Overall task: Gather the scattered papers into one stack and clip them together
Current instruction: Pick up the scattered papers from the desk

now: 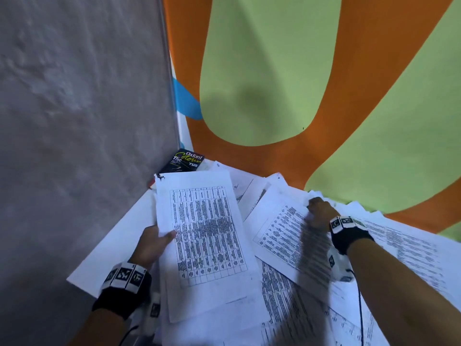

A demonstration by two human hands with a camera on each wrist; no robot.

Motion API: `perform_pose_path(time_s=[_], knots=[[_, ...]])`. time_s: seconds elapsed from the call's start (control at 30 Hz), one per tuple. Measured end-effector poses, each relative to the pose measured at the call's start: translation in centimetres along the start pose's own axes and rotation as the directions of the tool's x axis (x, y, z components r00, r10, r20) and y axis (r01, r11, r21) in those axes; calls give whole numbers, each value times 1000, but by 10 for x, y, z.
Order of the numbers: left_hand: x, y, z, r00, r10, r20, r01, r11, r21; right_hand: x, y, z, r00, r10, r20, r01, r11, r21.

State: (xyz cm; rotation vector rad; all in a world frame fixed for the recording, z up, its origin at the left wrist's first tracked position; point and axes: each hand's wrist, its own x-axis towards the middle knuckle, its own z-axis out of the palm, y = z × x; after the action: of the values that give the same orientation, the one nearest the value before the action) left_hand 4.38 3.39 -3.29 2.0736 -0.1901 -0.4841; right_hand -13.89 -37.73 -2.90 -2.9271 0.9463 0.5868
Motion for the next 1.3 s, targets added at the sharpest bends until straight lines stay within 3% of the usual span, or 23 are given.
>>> perform_pose_path(time_s=[0.17,0.3,0.4,0.53,0.6,0.67,0.8,0.9,0.97,1.03,1.1,1.17,1.23,1.3], knots=[[0,1,6,1000,21,-6,-21,998,56,-4,-3,-7,988,53,-144,-55,998,-11],[0,5,5,998,62,5,-62,998,7,-20,2,-27,953,41,-300,48,958,284],[4,5,6,999,32,39,-27,994,-109,-49,16,-65,917,58,-394,166,844,510],[10,11,18,999,17,52,-5,978,-208,-96,37,-120,880,167,-445,278,577,767],[7,24,28,996,51,69,-36,977,-212,-115,33,-132,899,165,-405,318,390,864],[1,39,38,990,89,105,-61,969,-240,-125,17,-127,940,126,-317,279,252,927],[-14,69,57,962,167,214,-96,946,-308,-118,-20,-87,988,83,-130,111,206,972],[-25,90,66,939,180,294,-79,943,-324,-110,-37,-56,994,75,-74,60,180,982],[-34,105,68,919,211,333,-79,927,-367,-109,-43,-46,989,129,-69,58,83,995],[-43,121,69,901,238,362,-70,904,-422,-115,-48,-50,958,260,-121,130,-14,991],[-54,142,69,863,349,366,-170,881,-441,-126,-52,-65,893,385,-233,264,-29,964],[-61,165,70,836,467,288,-347,856,-382,-139,-56,-84,805,445,-393,430,20,903],[-66,188,70,807,578,121,-532,801,-276,-156,-60,-101,715,464,-524,557,75,827],[-67,203,70,782,622,20,-603,765,-224,-170,-61,-113,651,466,-599,614,141,777]])
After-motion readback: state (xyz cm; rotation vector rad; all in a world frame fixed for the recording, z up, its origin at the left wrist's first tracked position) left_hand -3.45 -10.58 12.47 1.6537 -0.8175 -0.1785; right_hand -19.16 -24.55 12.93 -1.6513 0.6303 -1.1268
